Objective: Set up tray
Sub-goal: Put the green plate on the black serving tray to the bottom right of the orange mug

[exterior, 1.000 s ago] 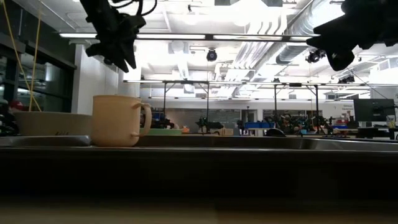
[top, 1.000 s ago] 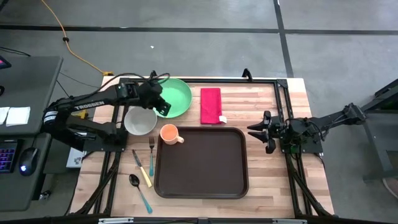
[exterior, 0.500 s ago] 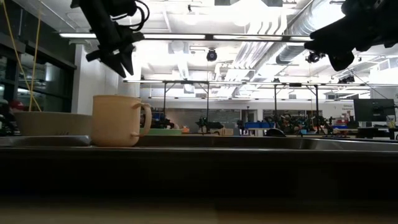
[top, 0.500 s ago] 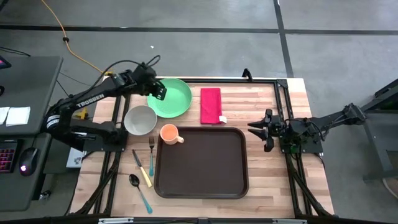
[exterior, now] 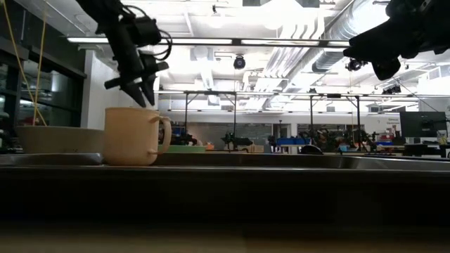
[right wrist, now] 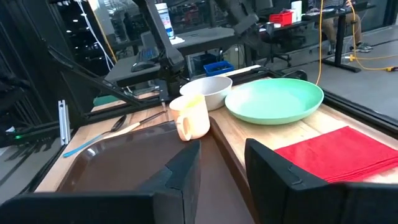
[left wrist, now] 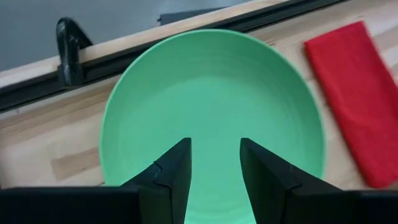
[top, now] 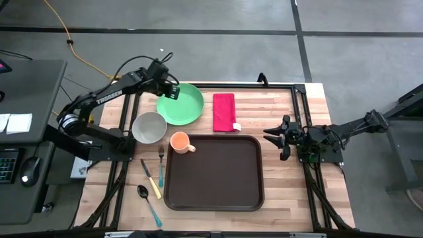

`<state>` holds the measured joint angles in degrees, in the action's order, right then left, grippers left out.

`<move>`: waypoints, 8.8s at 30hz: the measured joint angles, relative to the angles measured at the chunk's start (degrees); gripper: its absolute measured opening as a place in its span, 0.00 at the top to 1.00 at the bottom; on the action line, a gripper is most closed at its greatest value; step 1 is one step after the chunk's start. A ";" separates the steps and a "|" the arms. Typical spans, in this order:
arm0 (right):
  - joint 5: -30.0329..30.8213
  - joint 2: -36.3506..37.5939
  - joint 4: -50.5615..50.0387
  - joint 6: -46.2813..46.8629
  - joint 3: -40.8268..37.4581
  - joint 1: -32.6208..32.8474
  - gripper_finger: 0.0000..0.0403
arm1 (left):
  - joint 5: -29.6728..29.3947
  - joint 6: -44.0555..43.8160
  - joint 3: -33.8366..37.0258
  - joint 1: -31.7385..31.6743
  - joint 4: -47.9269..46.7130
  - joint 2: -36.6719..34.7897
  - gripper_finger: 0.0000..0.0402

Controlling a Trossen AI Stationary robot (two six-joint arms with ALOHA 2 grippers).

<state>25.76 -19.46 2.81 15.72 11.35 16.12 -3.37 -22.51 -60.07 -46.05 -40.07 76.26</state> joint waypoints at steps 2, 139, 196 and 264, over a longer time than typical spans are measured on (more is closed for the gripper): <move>-0.20 0.00 -0.02 0.81 0.00 -0.02 0.74 | 0.70 -0.02 0.00 -1.04 0.00 0.90 0.58; 4.11 -0.02 -2.67 4.90 0.00 0.00 0.74 | -2.30 1.38 -0.02 -11.71 -2.10 21.89 0.85; 4.07 0.00 -4.09 4.84 0.00 0.00 0.74 | -0.16 7.28 -22.53 -11.75 -14.52 22.04 0.96; 4.26 19.04 -21.99 3.53 0.02 0.00 0.74 | 22.48 14.08 -32.24 16.08 -23.17 21.69 0.96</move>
<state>30.02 -0.43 -19.18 19.24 11.38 16.12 19.11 -8.43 -92.31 -29.96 -63.23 97.95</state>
